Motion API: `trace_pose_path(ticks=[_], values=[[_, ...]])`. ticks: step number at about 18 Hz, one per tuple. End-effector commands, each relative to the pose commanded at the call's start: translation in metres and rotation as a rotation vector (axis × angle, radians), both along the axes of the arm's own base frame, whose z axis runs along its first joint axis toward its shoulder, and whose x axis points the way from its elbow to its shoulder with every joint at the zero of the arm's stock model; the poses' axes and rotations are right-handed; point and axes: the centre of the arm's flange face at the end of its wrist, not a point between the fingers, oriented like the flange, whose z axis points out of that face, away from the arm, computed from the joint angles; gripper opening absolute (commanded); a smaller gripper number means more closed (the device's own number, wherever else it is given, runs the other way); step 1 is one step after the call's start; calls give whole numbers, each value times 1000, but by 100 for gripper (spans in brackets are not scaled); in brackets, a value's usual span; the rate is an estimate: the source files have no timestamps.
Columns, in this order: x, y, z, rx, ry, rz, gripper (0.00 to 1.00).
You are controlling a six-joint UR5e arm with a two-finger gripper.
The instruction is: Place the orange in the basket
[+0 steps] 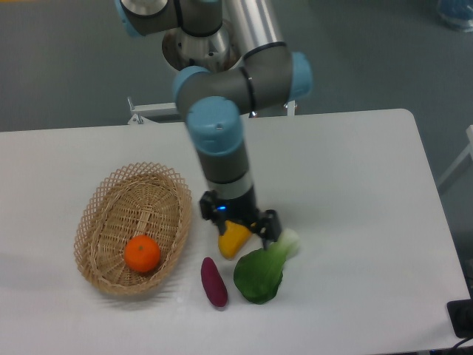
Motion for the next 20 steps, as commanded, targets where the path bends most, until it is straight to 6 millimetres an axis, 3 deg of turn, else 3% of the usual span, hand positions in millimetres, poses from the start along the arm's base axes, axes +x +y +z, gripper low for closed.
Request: trace_pose_path(ticks=[5,10,20], values=[[-42,-31,1,-8,-2,-69,100],[-68,-56,-2,-26,-2,-94,100],[-68,-66,-5,-59,-25,-132,100]])
